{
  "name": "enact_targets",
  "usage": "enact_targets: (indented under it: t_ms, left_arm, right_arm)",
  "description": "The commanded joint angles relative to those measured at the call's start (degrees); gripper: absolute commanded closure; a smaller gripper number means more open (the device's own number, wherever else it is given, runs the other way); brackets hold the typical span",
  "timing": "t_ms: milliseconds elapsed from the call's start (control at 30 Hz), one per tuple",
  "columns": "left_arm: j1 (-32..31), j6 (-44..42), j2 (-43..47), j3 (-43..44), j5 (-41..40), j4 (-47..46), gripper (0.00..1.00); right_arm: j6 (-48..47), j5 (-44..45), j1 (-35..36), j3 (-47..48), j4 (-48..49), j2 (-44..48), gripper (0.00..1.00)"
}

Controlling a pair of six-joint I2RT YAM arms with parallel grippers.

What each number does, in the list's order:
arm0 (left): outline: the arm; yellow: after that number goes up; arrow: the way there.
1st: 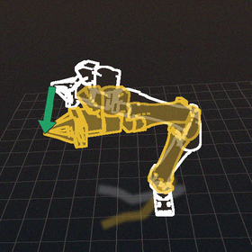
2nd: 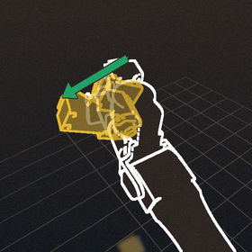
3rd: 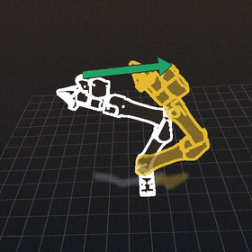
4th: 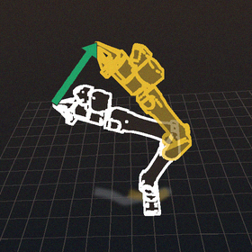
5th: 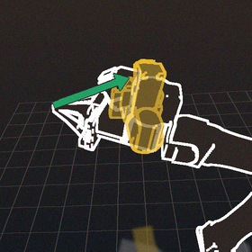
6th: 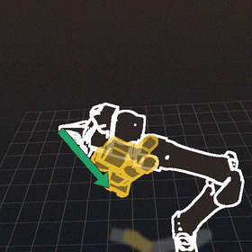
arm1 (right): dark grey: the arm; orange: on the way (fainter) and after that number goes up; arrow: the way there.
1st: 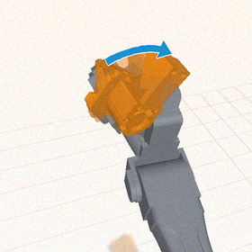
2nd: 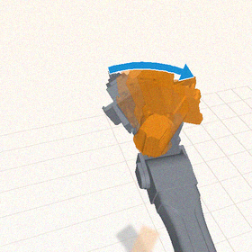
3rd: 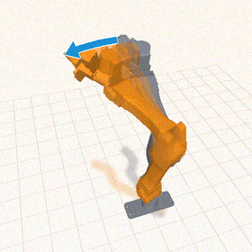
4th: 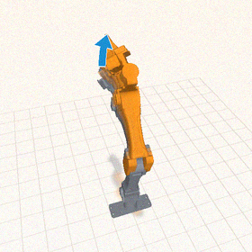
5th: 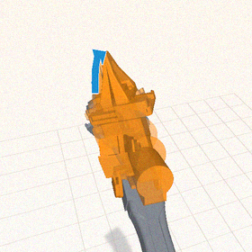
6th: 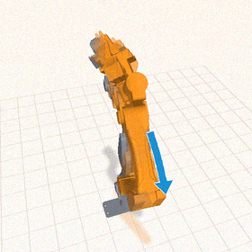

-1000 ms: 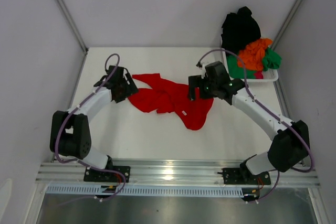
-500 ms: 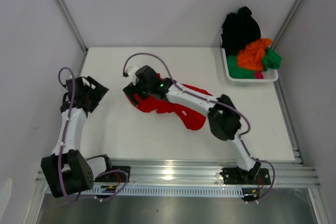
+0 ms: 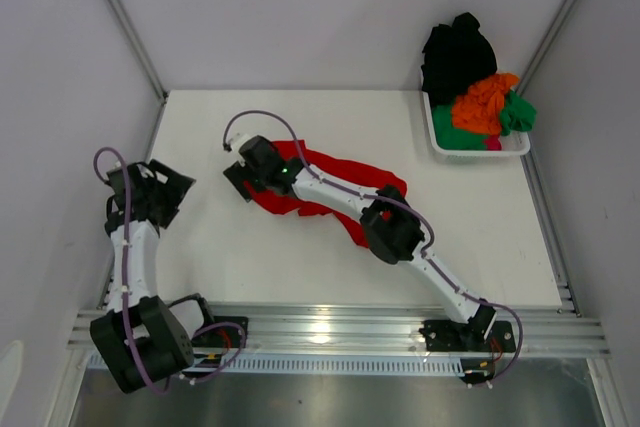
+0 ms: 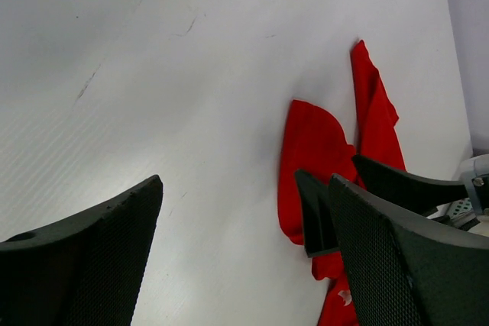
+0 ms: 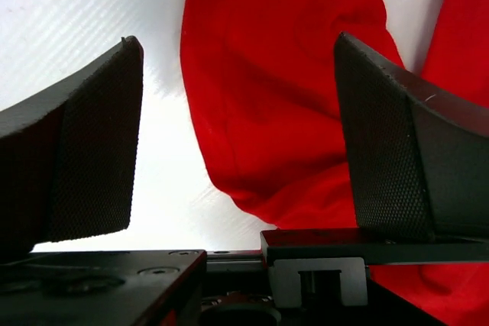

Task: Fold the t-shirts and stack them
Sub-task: Move the tshirt to the center of the board

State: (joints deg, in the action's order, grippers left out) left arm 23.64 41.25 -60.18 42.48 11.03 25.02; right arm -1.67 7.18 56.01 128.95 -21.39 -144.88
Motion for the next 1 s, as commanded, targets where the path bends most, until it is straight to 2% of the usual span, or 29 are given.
enact_targets:
  t_ms: [0,333,467,633,733,833,867,967]
  left_arm:
    - [1.32,-2.58,1.91,-0.47,4.26,-1.11,0.08]
    - [2.2,-4.25,1.56,-0.38,6.02,-2.69,0.08]
    - [2.29,-4.96,2.0,0.5,6.11,-2.43,0.08]
    - [2.38,-5.66,2.44,0.59,5.76,-2.78,0.08]
    - [2.38,-7.15,2.61,0.76,4.89,-2.78,0.08]
    - [2.38,-8.21,2.35,1.03,3.04,-2.34,0.08]
    - [2.38,-8.38,2.44,1.03,2.77,-2.43,0.08]
    - [2.29,-8.56,2.09,1.55,2.95,-2.6,0.08]
  right_arm:
    - [3.77,-1.53,-0.72,2.8,2.23,-2.77,0.13]
    - [10.8,-6.47,-1.25,4.81,2.58,-6.63,0.14]
    - [14.5,-8.41,-2.39,9.29,-0.49,-10.15,0.25]
    - [12.14,-7.18,-1.34,8.08,-1.99,-10.6,0.35]
    - [10.64,-7.18,-0.9,6.5,-2.95,-10.95,0.45]
    - [9.41,-5.34,-0.73,5.62,-3.92,-10.78,0.66]
    - [9.06,-5.07,-0.73,5.53,-4.01,-10.6,0.78]
    - [7.83,-4.37,-0.81,4.65,-3.93,-9.29,1.0]
